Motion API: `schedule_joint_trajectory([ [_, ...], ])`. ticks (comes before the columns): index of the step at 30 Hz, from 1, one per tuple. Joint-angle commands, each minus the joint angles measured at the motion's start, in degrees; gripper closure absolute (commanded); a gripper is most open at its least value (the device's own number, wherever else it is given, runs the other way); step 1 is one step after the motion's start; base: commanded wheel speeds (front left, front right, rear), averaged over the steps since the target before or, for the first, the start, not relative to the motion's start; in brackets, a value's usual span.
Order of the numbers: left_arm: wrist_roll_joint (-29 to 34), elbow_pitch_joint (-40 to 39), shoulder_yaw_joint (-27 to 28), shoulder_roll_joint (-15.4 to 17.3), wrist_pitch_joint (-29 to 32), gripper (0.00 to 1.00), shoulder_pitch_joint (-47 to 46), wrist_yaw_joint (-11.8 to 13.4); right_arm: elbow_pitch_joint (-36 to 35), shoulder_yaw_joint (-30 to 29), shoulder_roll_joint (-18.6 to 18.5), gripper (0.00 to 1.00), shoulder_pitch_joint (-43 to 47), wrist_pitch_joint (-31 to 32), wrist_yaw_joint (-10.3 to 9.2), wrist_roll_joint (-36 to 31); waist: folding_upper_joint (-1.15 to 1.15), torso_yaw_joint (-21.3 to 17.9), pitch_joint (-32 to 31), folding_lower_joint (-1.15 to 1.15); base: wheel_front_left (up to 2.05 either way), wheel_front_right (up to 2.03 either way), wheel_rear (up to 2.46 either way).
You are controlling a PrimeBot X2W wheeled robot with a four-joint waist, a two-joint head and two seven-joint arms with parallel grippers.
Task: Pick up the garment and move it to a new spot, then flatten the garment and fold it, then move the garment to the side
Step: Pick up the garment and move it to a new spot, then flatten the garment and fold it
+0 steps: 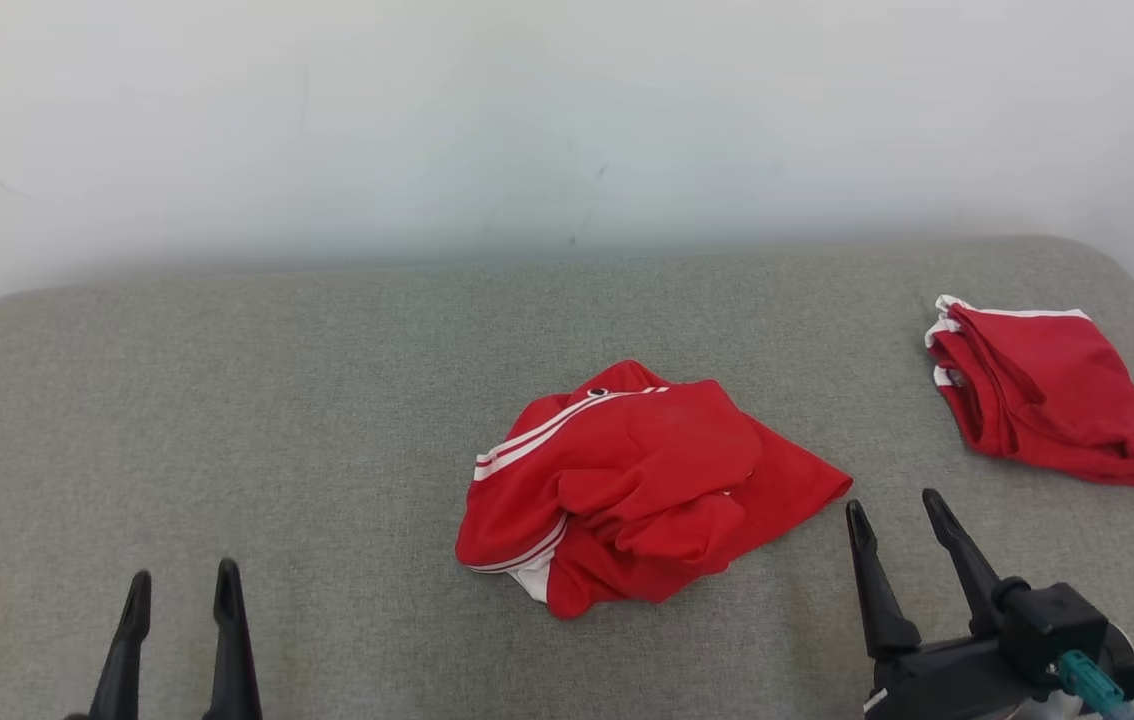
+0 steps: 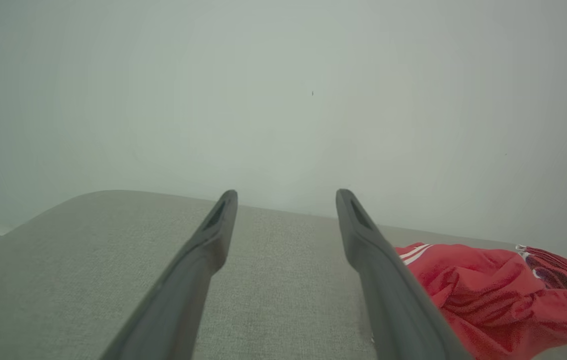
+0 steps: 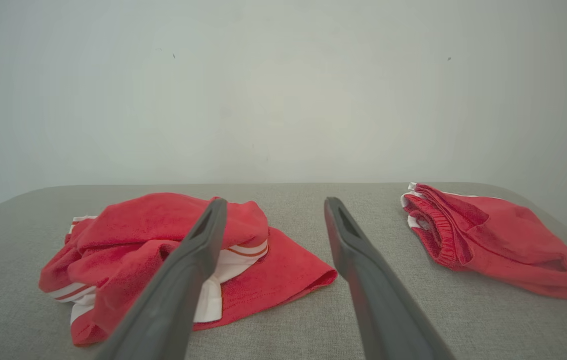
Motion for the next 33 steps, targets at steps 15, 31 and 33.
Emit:
schedule_joint_trajectory([
  [15,2.3,5.7,3.1,0.0,-0.2,0.00,5.0,-1.1,8.3,-0.9,-0.7,0.00,1.5,-1.5,-0.13,-2.6,0.00,1.0,-1.0,0.00,0.00,0.00,0.00],
  [31,1.9,4.2,2.2,-1.0,-0.2,0.00,4.7,-1.1,9.2,-0.1,0.2,0.00,0.4,-2.3,-0.13,-2.3,0.00,0.6,-0.7,0.00,0.00,0.00,0.00],
  [33,2.1,4.1,2.1,-1.1,-0.2,0.00,4.7,-1.1,8.9,0.1,0.4,0.00,0.4,-2.1,-0.13,-2.3,0.00,0.5,-0.7,0.00,0.00,0.00,0.00],
])
